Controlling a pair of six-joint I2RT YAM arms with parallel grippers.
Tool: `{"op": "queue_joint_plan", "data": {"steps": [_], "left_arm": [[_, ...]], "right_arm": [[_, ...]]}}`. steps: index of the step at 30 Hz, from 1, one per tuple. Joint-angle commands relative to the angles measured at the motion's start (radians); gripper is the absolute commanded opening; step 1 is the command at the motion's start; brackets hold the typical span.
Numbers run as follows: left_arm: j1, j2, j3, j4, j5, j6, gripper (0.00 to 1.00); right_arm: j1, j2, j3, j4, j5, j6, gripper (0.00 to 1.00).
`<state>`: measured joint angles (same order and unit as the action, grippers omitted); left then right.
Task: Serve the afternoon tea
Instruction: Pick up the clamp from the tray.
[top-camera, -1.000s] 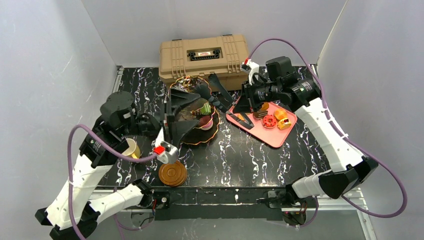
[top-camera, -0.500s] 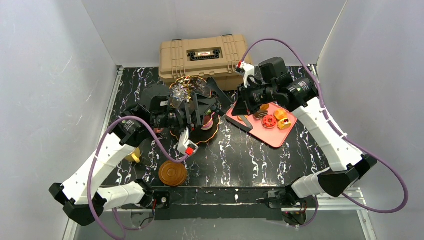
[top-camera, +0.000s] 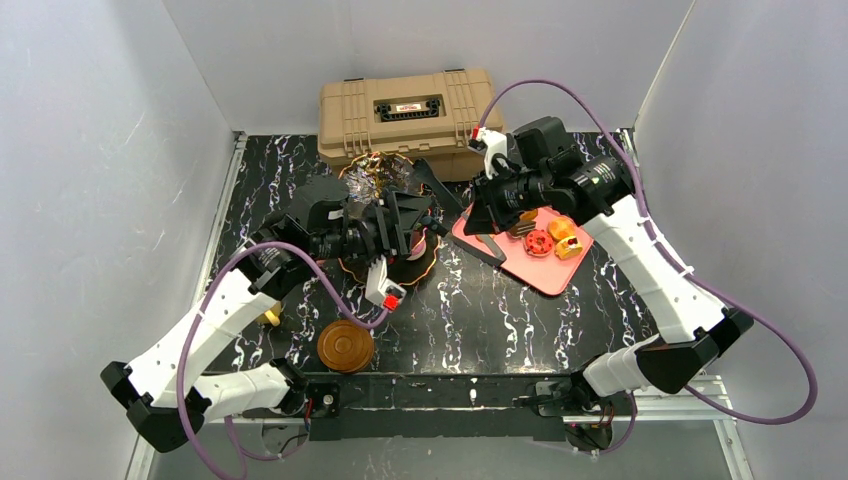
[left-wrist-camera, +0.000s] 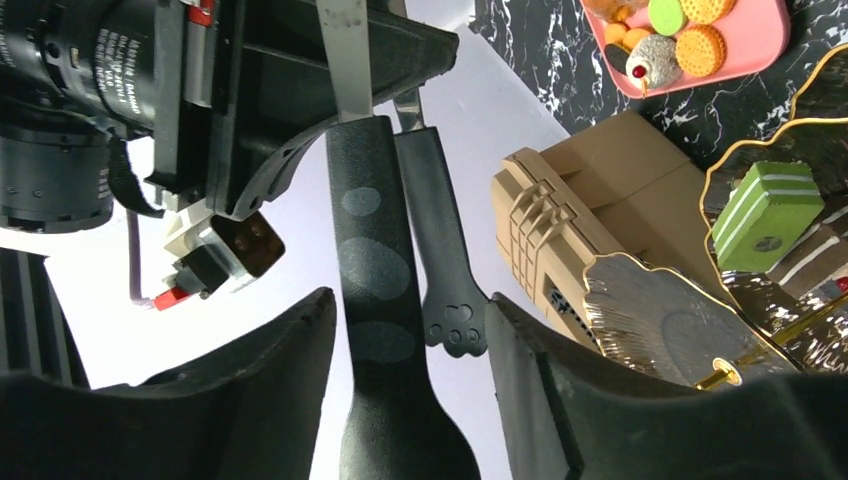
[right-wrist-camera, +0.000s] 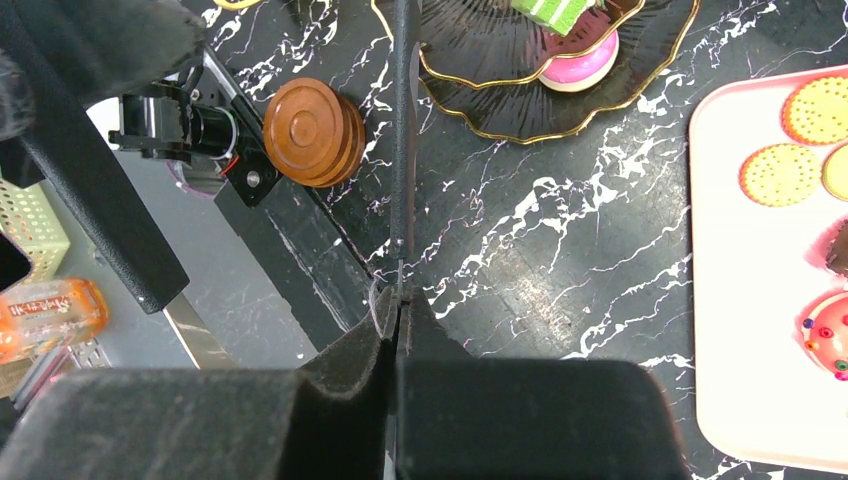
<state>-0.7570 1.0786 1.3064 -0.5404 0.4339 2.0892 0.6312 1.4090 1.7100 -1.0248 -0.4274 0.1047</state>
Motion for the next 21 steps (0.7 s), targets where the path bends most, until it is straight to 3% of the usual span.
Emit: {"op": "queue_joint_plan", "data": {"steps": [1,4,6,11,13,15,18,21], "left_arm": [[-0.021,-0.014,-0.016,0.063,-0.05,-0.014,0.57],[-0.041,-0.007,-0.016,0.09,-0.096,-0.044,0.56],[-0.048,-0.004,-0.006,0.103,-0.111,-0.085,0.48],[-0.049,0.01,0.018,0.114,-0.153,-0.171,0.09],[-0.049,0.0,0.0,0.127,-0.138,-0.191,0.0],[-0.049,-0.014,-0.022,0.148,-0.124,-0.21,0.0],[-0.05,-0.029,-0.048,0.155,-0.12,-0.24,0.0],[-0.05,-0.049,-0.085,0.179,-0.121,-0.254,0.0]], "right_arm": [[0.021,0.006,0.062,-0.012,0.023,-0.003,0.05],[0.03,0.013,0.065,-0.02,0.036,-0.003,0.05],[0.031,0.014,0.067,-0.019,0.042,-0.002,0.05],[0.033,0.011,0.085,-0.01,0.047,-0.002,0.1],[0.033,0.005,0.091,0.009,0.045,0.006,0.19],[0.033,-0.008,0.092,0.047,0.034,0.016,0.29],[0.033,-0.038,0.1,0.115,0.032,0.043,0.56],[0.032,-0.056,0.131,0.171,0.089,0.071,0.73]]}}
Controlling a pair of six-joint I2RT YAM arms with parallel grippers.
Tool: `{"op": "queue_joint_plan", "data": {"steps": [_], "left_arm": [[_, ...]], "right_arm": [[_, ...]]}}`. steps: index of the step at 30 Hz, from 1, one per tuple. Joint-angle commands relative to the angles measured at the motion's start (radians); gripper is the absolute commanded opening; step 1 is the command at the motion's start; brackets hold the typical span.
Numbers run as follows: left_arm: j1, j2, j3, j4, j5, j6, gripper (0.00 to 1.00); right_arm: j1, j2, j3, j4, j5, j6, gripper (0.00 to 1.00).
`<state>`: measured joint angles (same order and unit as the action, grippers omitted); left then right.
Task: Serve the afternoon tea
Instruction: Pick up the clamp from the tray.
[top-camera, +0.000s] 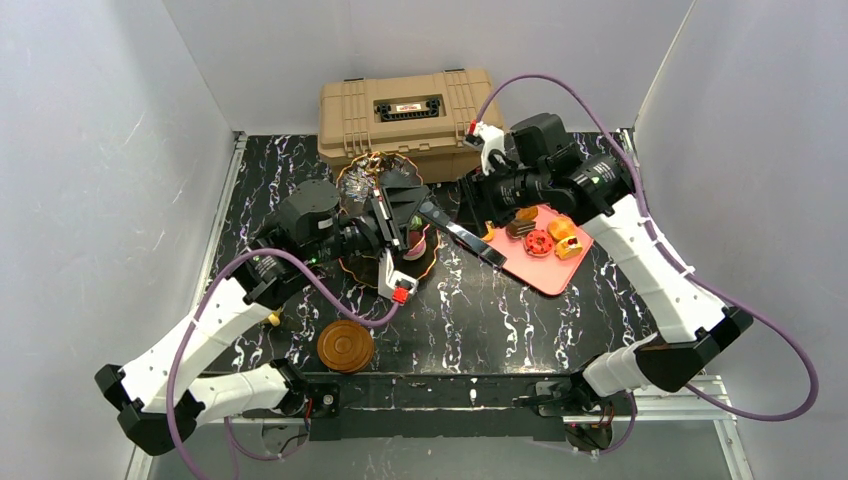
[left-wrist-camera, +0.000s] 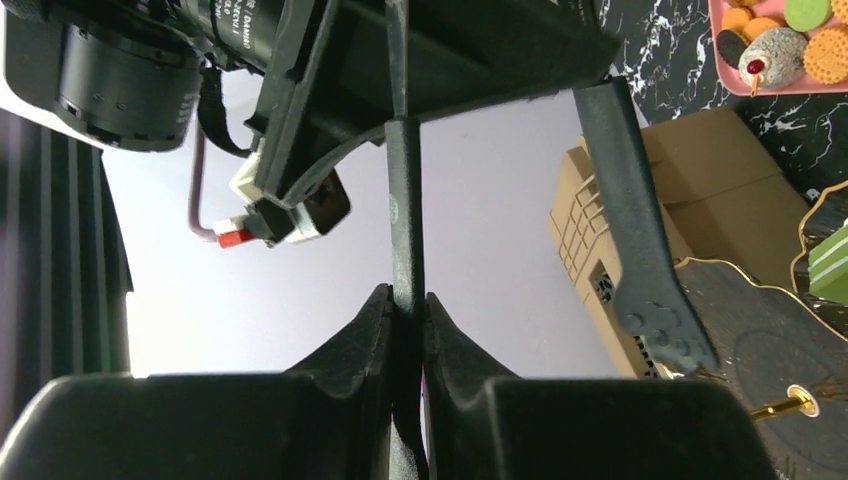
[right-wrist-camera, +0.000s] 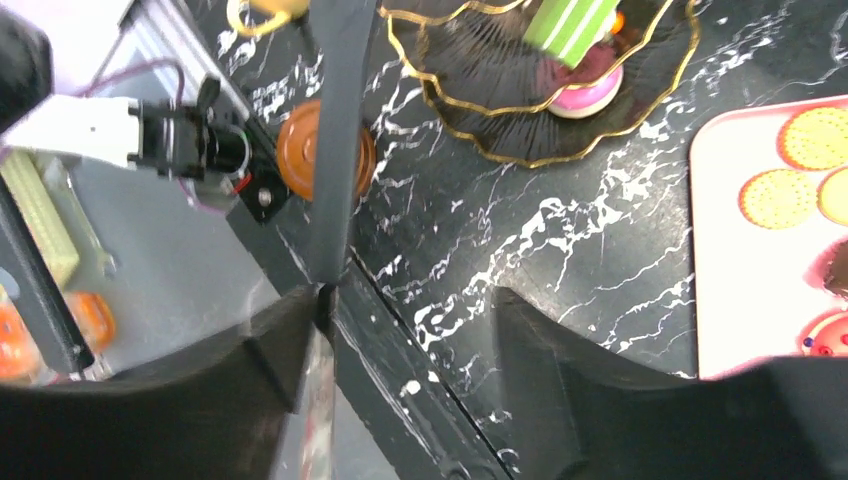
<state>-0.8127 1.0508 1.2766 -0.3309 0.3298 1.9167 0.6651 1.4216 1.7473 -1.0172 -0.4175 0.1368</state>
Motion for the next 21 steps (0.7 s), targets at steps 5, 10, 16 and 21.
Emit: {"op": "queue_joint_plan", "data": {"steps": [5,10,16,21], "left_arm": [[0.004,-0.06,-0.163,0.154,-0.008,-0.041,0.0],[-0.006,-0.07,-0.216,0.361,0.012,-0.13,0.0],[-0.006,-0.061,0.05,0.142,0.12,-0.85,0.0],[-0.005,-0.088,0.112,0.058,0.231,-1.27,0.0]], "right_arm": [[-0.003,-0.113,0.126,0.248,0.26,0.117,0.98],[-0.002,-0.215,0.083,0.395,0.352,0.168,0.98],[-0.002,-0.427,-0.142,0.656,0.213,0.074,0.98],[-0.003,-0.502,-0.181,0.608,0.152,-0.024,0.98]]}}
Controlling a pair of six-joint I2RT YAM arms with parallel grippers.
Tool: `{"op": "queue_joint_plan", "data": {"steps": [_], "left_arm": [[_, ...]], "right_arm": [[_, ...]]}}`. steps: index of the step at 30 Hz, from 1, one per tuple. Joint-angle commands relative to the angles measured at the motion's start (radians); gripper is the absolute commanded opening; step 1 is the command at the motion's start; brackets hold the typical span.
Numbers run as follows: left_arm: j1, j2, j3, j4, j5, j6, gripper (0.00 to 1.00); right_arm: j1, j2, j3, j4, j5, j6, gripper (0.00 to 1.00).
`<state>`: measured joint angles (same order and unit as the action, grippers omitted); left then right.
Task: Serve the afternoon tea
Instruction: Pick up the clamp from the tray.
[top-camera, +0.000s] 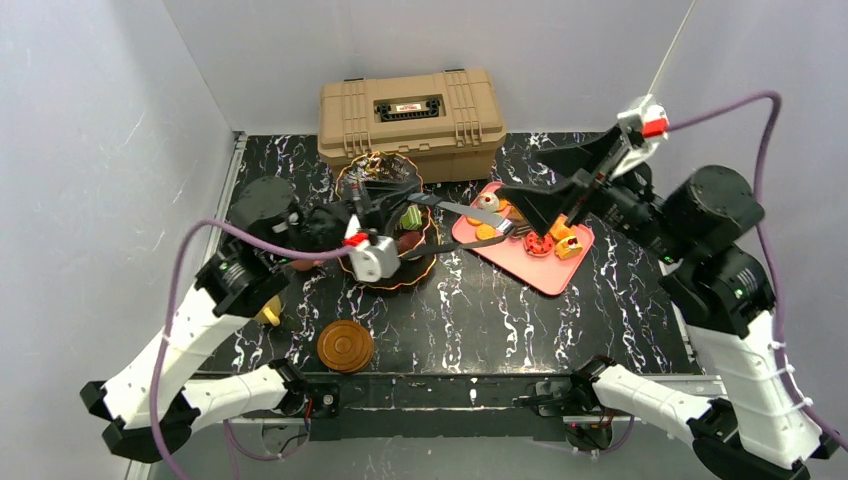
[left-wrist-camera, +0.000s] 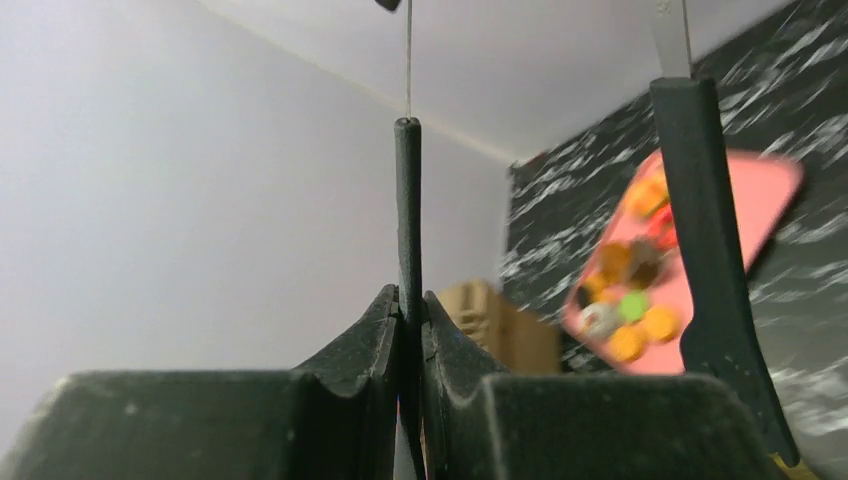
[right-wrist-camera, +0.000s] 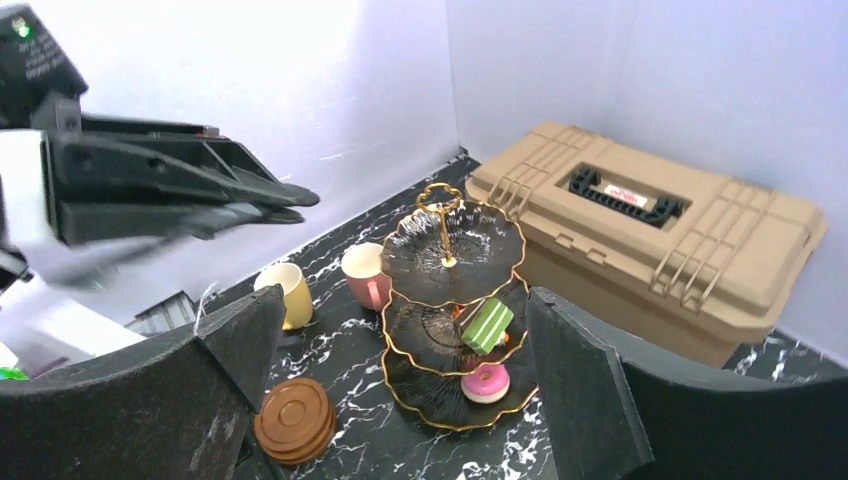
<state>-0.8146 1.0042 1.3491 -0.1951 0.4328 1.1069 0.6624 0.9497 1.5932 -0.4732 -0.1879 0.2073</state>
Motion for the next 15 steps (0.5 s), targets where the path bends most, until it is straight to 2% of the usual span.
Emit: {"op": "queue_joint_plan", "data": {"steps": [1,5,8,15], "left_arm": [[-0.003,-0.044,0.052,-0.088,0.133,-0.528,0.0],[-0.002,-0.043,0.107,-0.155,0.155,-0.698,0.0],[-0.001,-0.044,0.121,-0.162,0.197,-0.78,0.0],[0.0,-0.001,0.156,-0.2,0.264,-0.901,0.0]], "right_arm": [[0.0,-0.038,-0.034,0.048,-0.143,-0.114,0.98],[0.0,-0.043,-0.075,0.019,-0.386,-0.156,0.98],[0.0,-0.016,-0.119,0.12,-0.573,-0.115,0.98],[0.0,0.046,-0.188,0.471,-0.714,0.088,0.98]]}}
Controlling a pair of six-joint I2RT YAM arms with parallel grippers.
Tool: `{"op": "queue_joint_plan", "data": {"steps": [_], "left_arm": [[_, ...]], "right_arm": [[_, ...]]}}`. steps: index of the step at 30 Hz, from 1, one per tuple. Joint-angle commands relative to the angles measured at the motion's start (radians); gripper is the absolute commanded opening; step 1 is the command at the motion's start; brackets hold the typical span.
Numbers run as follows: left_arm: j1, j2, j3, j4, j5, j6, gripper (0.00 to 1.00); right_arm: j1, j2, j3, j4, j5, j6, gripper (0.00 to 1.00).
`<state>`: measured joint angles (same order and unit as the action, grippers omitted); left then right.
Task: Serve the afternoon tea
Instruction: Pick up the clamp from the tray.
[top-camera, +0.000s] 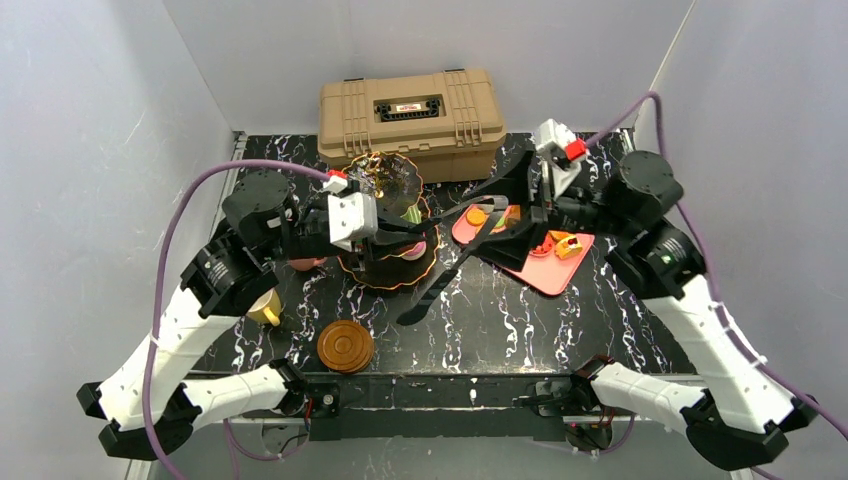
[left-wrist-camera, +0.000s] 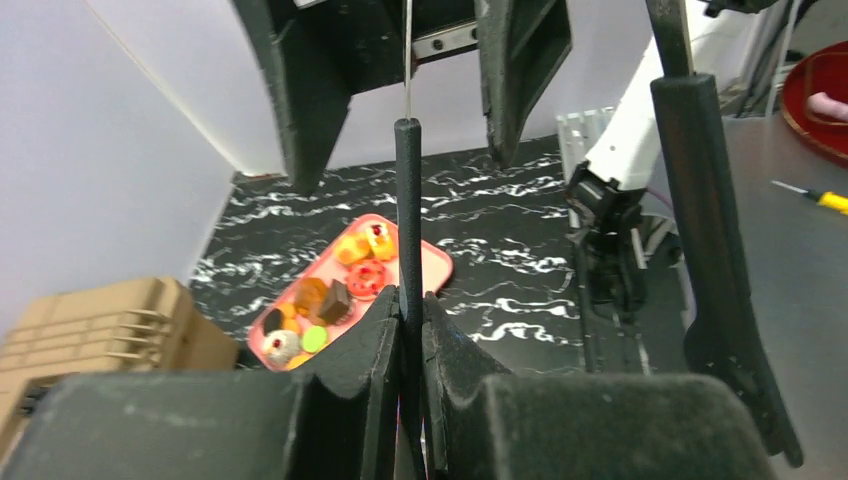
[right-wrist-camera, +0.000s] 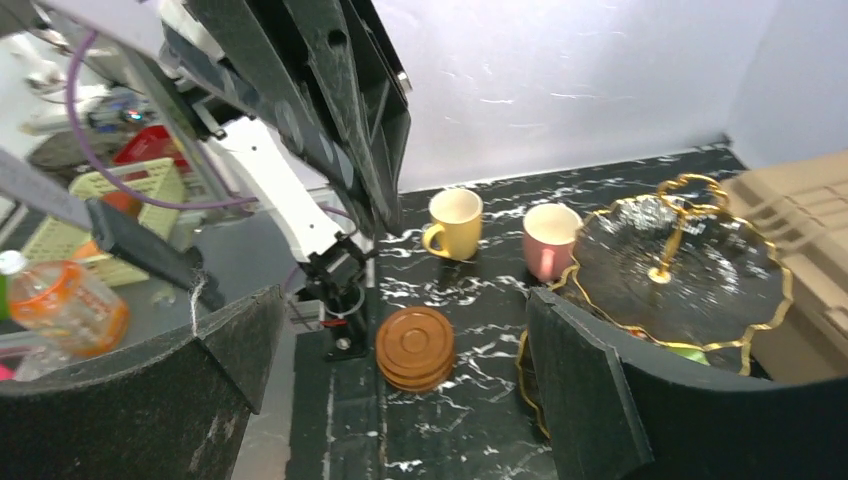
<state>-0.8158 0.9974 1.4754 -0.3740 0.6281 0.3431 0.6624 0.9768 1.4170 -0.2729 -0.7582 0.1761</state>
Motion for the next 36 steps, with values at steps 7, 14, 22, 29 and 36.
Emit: {"op": "queue_joint_plan", "data": {"steps": [7,14,22,29,36], "left_arm": [[0.005,0.035,0.035,0.021,0.13,-0.242,0.0],[0.02,0.067,0.063,0.072,0.212,-0.36,0.0],[0.033,0.094,0.081,0.103,0.236,-0.398,0.0],[0.033,0.109,0.064,0.112,0.2,-0.356,0.0],[0.04,0.134,0.07,0.131,0.19,-0.37,0.0]], "right_arm": [[0.0,0.049,-0.069,0.58,-0.244,0.322,0.98],[0.001,0.059,-0.102,0.793,-0.351,0.524,0.98],[0.002,0.056,-0.093,0.792,-0.36,0.603,0.98],[0.002,0.069,-0.088,0.753,-0.297,0.597,0.98],[0.002,0.06,-0.092,0.763,-0.288,0.57,0.98]]}}
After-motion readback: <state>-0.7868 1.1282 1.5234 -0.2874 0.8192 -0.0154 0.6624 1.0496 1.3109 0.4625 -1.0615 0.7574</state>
